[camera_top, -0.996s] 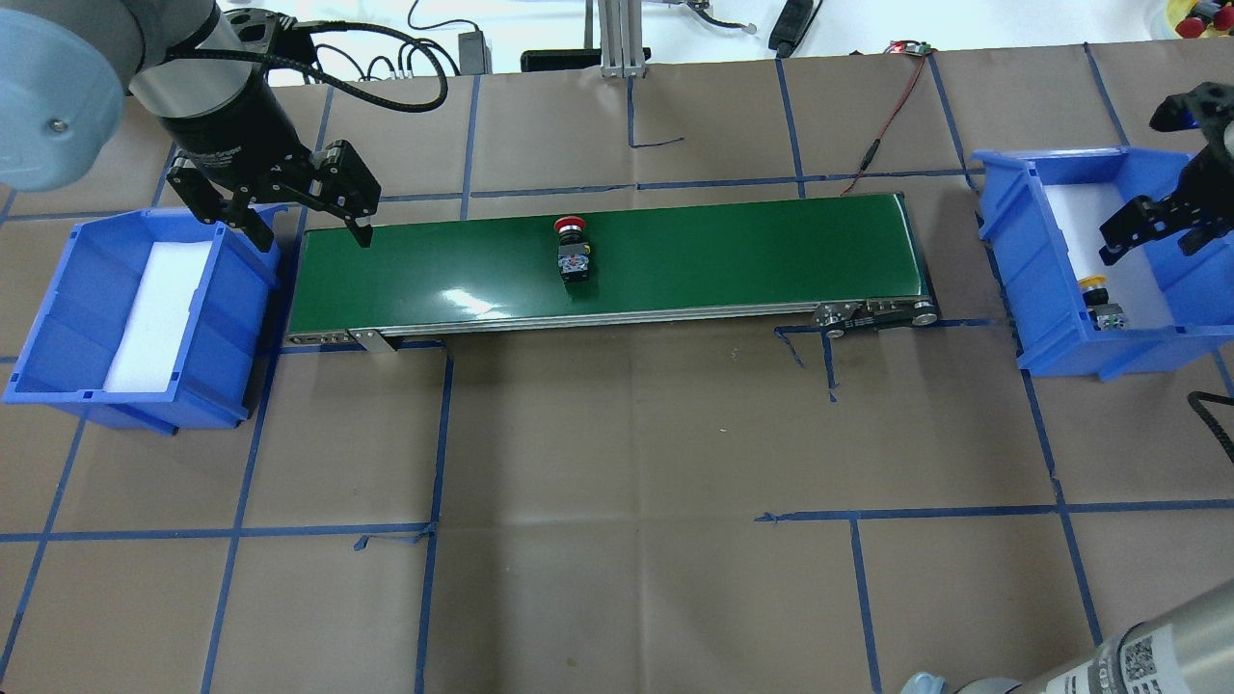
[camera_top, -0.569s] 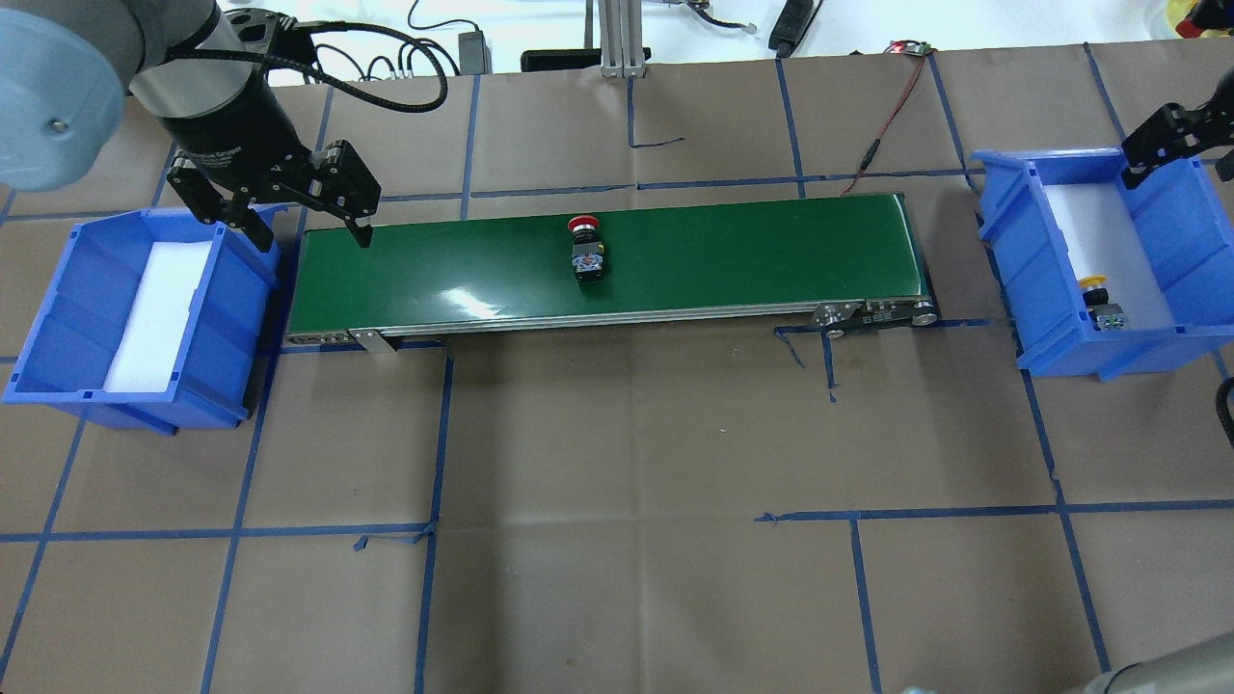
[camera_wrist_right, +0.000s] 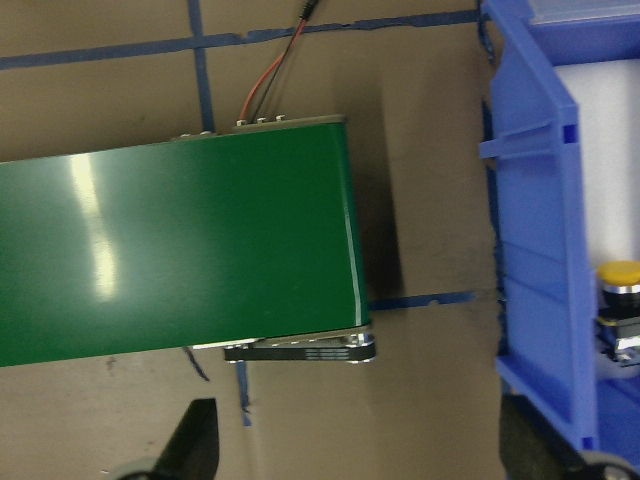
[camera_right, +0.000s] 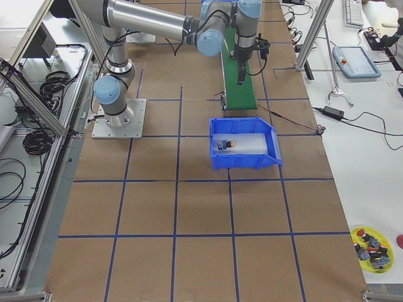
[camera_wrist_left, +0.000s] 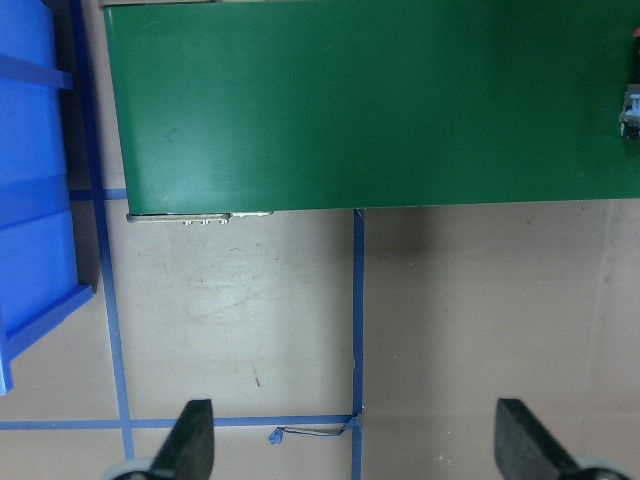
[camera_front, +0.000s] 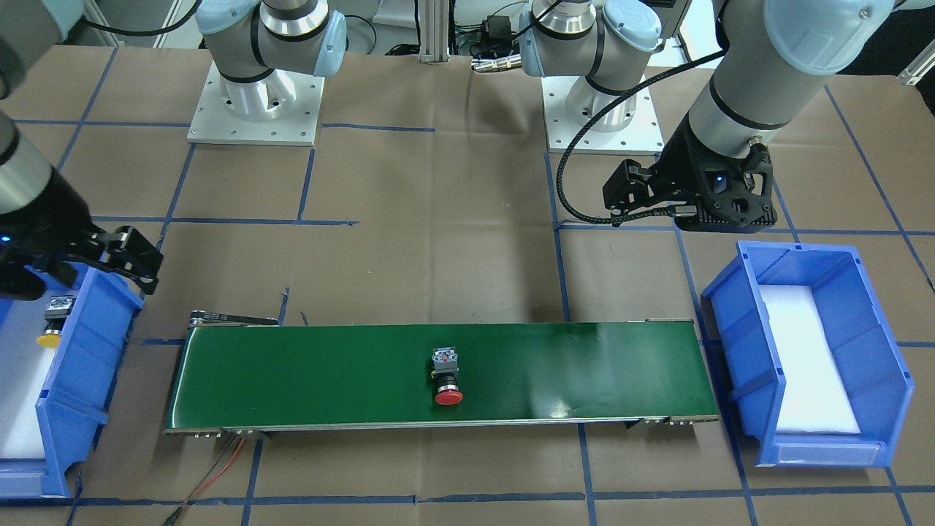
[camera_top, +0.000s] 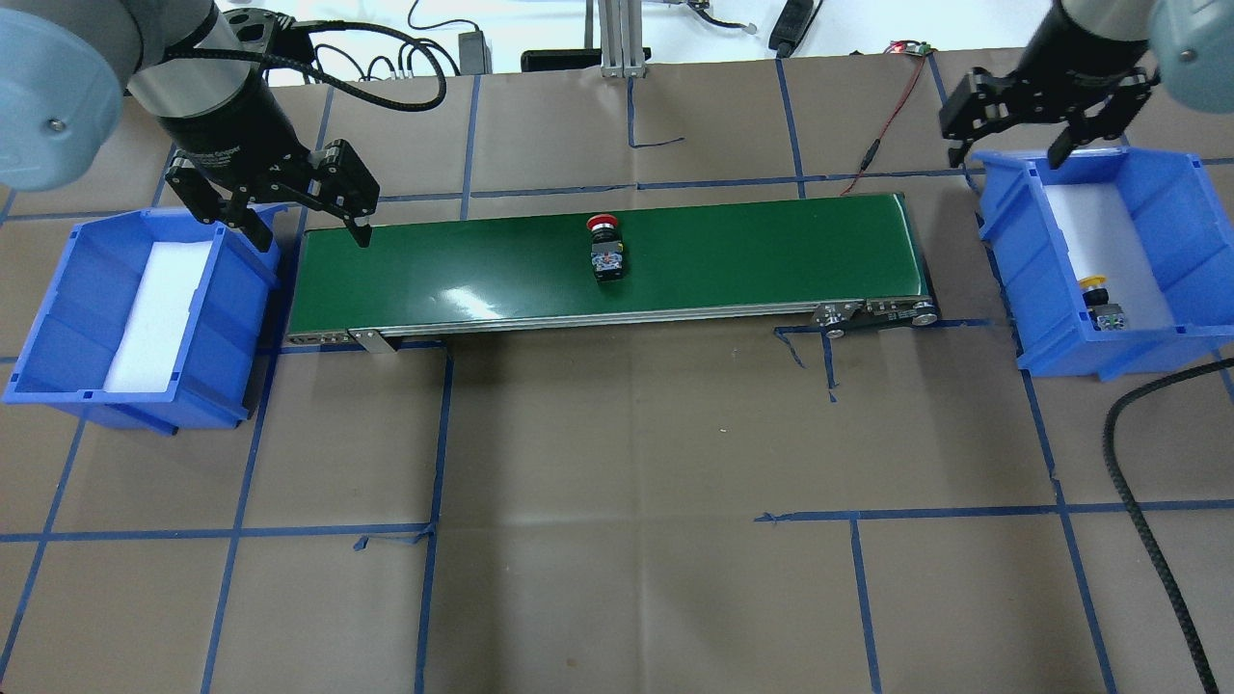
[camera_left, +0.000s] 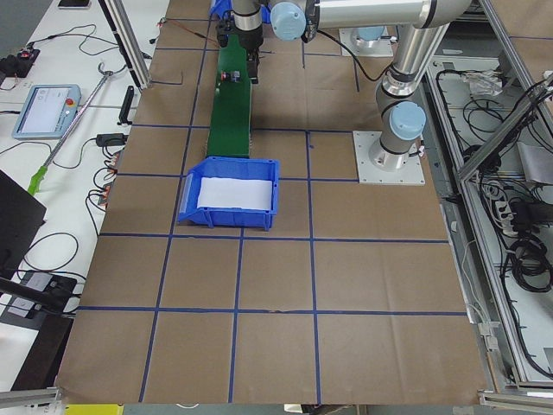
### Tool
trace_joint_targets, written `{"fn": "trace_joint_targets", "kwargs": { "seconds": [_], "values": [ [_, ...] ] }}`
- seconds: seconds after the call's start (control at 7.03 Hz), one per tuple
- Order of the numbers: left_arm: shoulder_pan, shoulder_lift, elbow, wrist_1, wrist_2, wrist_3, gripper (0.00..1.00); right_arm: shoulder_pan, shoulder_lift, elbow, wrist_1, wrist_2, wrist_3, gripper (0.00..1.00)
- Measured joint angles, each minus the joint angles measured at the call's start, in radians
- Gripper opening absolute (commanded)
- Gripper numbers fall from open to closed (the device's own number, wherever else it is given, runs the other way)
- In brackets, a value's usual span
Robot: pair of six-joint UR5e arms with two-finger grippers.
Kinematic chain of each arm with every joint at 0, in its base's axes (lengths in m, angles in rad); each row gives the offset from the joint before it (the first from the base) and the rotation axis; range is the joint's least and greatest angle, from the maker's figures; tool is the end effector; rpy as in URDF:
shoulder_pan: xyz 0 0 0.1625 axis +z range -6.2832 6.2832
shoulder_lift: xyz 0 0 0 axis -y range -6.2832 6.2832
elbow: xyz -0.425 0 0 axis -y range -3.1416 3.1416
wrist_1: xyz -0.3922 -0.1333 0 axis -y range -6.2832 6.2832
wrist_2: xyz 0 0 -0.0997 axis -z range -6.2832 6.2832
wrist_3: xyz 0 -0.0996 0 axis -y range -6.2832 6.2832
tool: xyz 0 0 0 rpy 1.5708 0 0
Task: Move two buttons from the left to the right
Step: 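Raise the right gripper and move it back above the conveyor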
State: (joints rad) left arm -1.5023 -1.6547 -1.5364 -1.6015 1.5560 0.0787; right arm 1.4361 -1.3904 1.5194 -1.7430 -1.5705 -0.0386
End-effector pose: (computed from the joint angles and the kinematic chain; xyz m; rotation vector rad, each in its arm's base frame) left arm -0.0990 -0.5267 0.4593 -0.0150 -3.1185 -0.1231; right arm 0.0557 -0.5819 0.4349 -0.1507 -3.1338 0.0676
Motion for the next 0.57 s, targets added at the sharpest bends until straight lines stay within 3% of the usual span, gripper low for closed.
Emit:
{"fn": "trace_joint_targets", "kwargs": {
  "seconds": [0.28, 0.57],
  "values": [
    [0.001, 0.0, -0.001, 0.0, 0.0, 0.001, 1.0, 0.131, 0.013, 0.01, -0.011, 0.002, 0.126, 0.99],
    [0.001, 0.002, -0.004, 0.0, -0.001, 0.001, 1.0, 0.171, 0.026, 0.015, -0.016, 0.001, 0.144, 0.99]
  ]
}}
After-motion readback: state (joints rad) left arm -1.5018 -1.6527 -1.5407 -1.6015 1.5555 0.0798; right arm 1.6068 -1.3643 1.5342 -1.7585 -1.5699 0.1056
